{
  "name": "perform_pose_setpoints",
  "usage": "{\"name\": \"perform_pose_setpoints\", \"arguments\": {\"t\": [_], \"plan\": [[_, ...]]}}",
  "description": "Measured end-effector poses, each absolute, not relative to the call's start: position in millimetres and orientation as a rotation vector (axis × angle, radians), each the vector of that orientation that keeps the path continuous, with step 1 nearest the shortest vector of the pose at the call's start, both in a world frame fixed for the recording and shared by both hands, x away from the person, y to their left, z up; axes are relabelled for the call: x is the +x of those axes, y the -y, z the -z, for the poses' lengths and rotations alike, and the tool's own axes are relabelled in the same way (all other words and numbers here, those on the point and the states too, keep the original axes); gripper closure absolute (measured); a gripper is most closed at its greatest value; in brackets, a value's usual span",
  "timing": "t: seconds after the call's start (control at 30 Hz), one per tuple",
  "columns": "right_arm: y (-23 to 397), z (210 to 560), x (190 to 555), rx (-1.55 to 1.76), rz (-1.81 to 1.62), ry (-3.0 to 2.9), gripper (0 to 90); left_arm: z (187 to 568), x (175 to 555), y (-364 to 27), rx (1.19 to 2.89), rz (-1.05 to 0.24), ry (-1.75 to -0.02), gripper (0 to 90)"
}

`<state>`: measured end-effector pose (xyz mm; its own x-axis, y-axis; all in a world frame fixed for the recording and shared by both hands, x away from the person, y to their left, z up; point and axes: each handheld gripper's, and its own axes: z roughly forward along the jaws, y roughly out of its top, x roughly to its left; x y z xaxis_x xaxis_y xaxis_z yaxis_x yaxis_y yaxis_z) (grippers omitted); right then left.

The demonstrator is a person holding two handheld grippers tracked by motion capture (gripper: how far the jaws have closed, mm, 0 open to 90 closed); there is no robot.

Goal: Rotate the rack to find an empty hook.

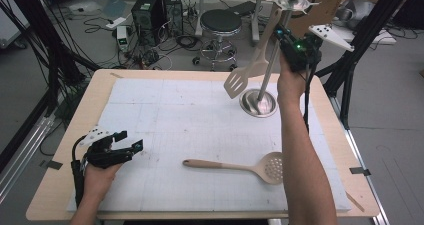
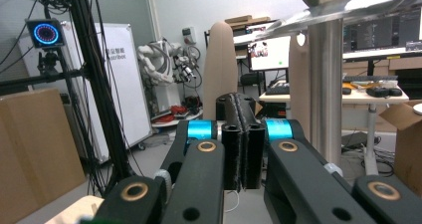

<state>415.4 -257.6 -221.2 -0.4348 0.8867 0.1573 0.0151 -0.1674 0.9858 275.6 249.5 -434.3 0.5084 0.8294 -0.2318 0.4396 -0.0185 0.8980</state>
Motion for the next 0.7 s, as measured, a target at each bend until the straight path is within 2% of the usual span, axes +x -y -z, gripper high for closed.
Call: {"name": "perform_pose_setpoints", "arguments": {"t": [0.37, 0.7], "plan": [[273.1, 222.8, 412.3, 1.115, -1.659, -1.421, 90.0, 434.2, 275.7, -248.8, 1.65, -0.441, -1.095, 22.5], [295.3, 237.2, 395.2, 1.118, -1.656, -1.405, 89.8, 434.3, 276.8, -247.1, 1.654, -0.434, -1.092, 22.6]]}}
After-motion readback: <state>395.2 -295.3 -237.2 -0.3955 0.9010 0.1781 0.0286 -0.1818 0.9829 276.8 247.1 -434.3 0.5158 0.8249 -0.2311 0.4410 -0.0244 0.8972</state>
